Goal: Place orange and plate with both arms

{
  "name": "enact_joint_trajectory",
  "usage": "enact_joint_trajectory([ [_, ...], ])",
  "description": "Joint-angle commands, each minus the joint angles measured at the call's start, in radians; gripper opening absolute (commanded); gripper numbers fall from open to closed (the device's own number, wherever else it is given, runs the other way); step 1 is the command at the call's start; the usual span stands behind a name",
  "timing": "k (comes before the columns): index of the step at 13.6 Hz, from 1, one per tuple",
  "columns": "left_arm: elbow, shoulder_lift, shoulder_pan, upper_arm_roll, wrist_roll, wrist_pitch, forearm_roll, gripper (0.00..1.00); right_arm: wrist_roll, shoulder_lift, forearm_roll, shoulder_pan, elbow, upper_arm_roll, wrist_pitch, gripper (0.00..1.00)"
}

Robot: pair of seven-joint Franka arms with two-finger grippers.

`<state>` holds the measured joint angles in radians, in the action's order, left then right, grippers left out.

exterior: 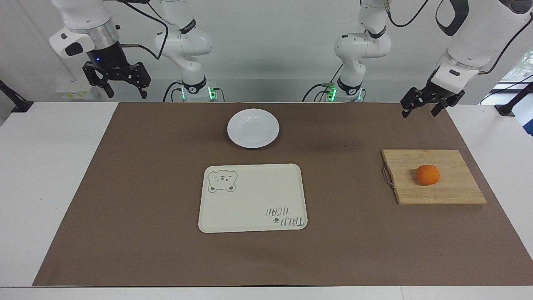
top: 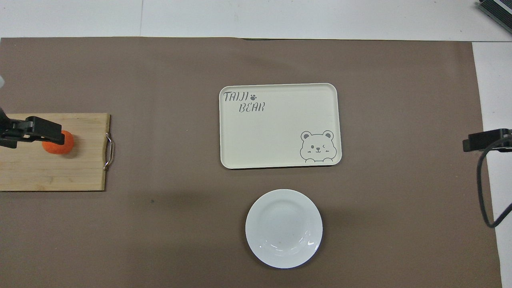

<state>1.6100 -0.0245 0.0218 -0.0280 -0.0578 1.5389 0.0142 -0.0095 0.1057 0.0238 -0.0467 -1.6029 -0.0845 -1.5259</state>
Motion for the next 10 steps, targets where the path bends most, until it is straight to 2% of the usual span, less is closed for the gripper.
enact_joint_trajectory([
  [1,-0.012,0.002,0.010,0.008,0.007,-0.023,0.010,1.00,-0.010,0.017,0.008,0.005,-0.019,0.005,-0.004,1.00],
  [6,-0.005,0.002,0.007,0.008,0.015,-0.013,0.012,1.00,-0.010,0.017,0.008,0.004,-0.019,0.005,-0.004,1.00],
  [10,0.021,0.002,-0.011,0.010,0.093,0.024,0.012,1.00,-0.010,0.017,0.008,0.005,-0.019,0.005,-0.004,1.00],
])
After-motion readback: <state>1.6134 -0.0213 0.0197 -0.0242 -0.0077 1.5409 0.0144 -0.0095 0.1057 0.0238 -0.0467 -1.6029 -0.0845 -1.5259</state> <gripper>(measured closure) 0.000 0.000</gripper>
